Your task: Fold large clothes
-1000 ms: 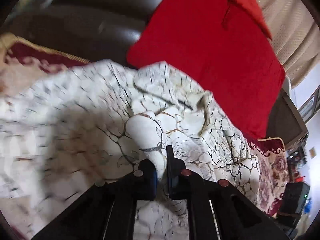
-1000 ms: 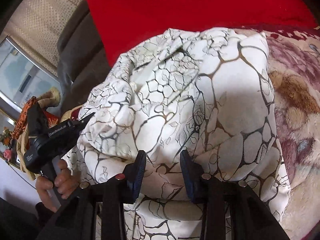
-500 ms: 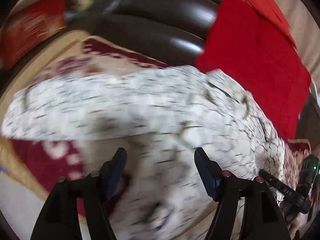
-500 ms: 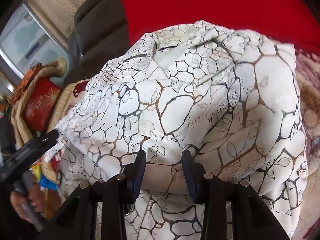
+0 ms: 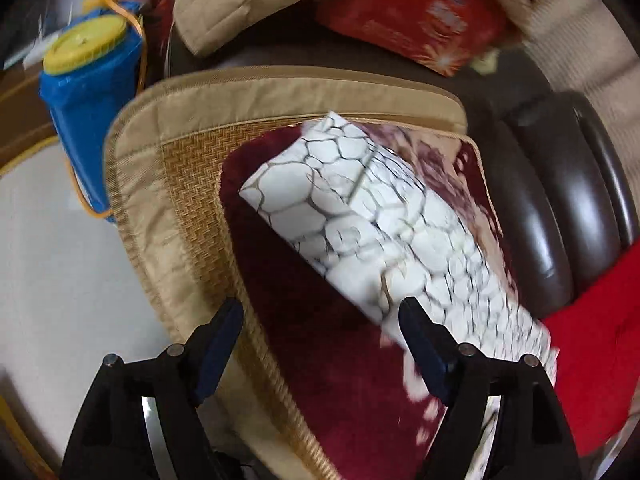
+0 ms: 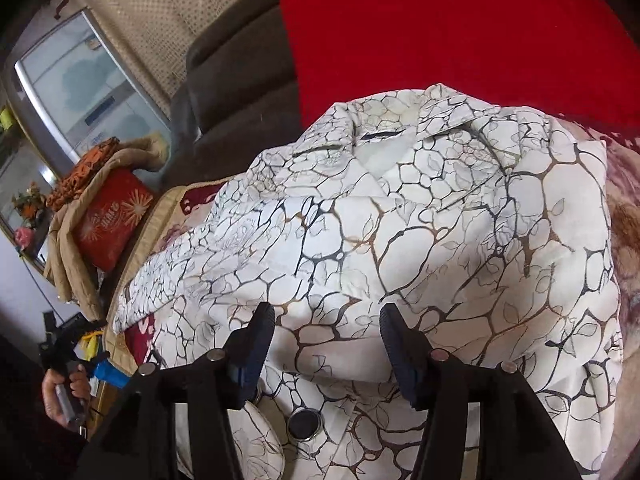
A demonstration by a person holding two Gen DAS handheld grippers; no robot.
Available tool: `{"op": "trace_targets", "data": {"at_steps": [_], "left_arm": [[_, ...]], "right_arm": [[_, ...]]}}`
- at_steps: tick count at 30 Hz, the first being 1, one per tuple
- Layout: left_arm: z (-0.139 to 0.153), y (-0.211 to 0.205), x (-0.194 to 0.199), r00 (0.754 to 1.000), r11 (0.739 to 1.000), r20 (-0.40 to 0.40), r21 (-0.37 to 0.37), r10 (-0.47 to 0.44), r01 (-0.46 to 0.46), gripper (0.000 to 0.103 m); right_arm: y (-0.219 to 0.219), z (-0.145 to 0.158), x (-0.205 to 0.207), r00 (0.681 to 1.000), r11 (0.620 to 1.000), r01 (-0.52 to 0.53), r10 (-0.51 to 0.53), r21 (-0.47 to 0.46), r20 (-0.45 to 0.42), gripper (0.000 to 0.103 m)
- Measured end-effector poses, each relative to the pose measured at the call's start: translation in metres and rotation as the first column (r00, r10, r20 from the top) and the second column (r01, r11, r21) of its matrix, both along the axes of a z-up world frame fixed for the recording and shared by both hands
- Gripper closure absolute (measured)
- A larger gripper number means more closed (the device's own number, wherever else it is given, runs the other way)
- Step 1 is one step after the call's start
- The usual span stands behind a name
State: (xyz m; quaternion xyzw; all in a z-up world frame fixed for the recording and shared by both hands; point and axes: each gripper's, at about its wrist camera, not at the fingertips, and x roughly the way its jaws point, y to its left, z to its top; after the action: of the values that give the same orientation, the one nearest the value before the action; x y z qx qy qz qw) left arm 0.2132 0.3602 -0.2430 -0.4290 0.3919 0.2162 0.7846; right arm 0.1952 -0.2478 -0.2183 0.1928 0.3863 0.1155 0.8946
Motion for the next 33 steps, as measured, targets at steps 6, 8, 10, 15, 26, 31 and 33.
{"op": "trace_targets", "data": {"at_steps": [6,8,10,15,26,31,33], "left_arm": [[-0.017,0.011,0.023,0.998,0.993,0.069,-0.118,0.004,0.004,0.038],[-0.024,0.015,0.029,0.998,0.991,0.058,-0.137,0.008,0.0,0.058],[-0.022,0.014,0.034,0.998,0.995,0.068,-0.104,0.002,0.005,0.065],[-0.003,0.01,0.044,0.994,0.999,0.097,-0.011,-0.044,0.045,0.097],[0.163,-0.157,0.074,0.84,0.811,0.205,0.447,-0.502,0.376,0.101],[0.209,-0.278,0.074,0.679,0.604,0.136,0.602,-0.722,0.522,0.101],[0.208,-0.294,0.072,0.672,0.616,0.144,0.57,-0.726,0.544,0.1]], "right_arm": [[-0.006,-0.003,0.005,1.0,1.0,0.008,-0.008,0.005,0.0,0.045],[-0.006,-0.003,0.006,1.0,1.0,0.009,-0.009,0.005,-0.001,0.045],[-0.008,-0.003,0.008,1.0,1.0,0.011,-0.011,0.008,-0.002,0.045],[-0.012,-0.003,0.009,1.0,1.0,0.022,-0.022,0.004,-0.001,0.045],[-0.05,0.014,-0.002,0.99,0.99,0.132,-0.134,0.057,0.037,0.045],[-0.071,0.022,-0.009,0.982,0.979,0.177,-0.183,0.107,0.051,0.045],[-0.08,0.025,-0.011,0.98,0.975,0.183,-0.191,0.123,0.055,0.045]]}}
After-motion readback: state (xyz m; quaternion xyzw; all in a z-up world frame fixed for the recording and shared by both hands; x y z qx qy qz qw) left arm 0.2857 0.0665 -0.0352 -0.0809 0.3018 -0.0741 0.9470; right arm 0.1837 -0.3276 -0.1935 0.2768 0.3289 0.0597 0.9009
